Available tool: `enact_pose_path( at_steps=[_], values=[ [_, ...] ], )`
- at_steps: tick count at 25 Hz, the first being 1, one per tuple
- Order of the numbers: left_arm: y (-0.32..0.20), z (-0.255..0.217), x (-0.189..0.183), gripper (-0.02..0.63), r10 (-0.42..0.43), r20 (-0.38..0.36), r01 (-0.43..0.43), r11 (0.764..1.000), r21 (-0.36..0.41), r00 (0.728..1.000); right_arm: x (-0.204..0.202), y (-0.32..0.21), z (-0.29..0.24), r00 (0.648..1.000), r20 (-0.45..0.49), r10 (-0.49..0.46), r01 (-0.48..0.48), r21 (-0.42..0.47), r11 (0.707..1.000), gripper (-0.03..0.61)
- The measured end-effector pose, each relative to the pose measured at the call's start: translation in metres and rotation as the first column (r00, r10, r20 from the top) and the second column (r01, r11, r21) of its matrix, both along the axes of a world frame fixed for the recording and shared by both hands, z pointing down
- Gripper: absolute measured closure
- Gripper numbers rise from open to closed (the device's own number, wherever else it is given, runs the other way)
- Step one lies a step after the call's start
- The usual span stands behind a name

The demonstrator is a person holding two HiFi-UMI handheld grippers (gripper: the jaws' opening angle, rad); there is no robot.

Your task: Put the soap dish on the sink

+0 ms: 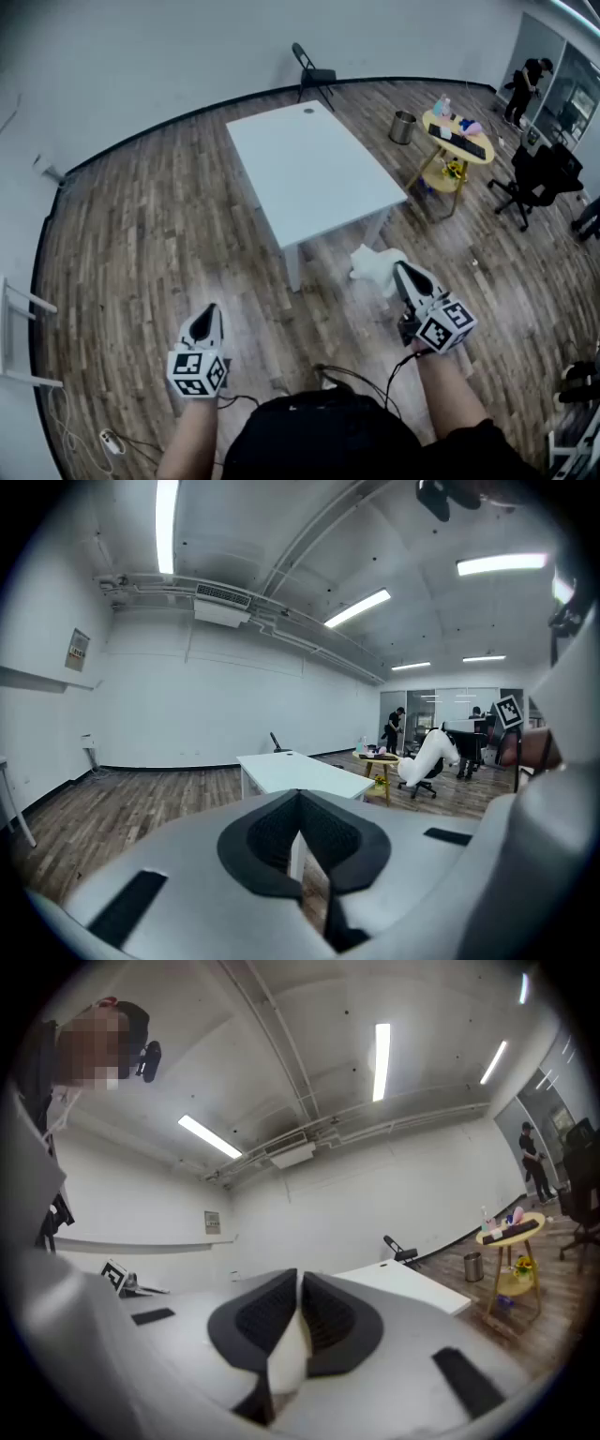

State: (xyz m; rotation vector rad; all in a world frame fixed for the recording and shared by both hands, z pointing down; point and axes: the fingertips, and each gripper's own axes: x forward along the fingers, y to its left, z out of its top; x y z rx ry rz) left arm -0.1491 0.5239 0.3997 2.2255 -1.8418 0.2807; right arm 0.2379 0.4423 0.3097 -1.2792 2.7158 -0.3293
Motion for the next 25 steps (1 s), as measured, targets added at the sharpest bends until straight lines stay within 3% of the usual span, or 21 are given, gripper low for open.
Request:
enact_pose_path(
  at_steps=[12,25],
  values=[
    [0.007,0.007,0.002,0.624,0.005,0.003,-0.005,1.000,-0.027,1.000,-0.009,0.006,-0.003,0.997,0.054,-0.047,0.048,-0.009,0.999,0.554],
    [0.004,0.003,0.009,0.624,-0.024,0.011,0.024,1.000,-0.007,1.000,-0.006,-0.004,0.000,0.998,0.043,-0.054,0.054,0.000,0.999,0.554]
  ],
)
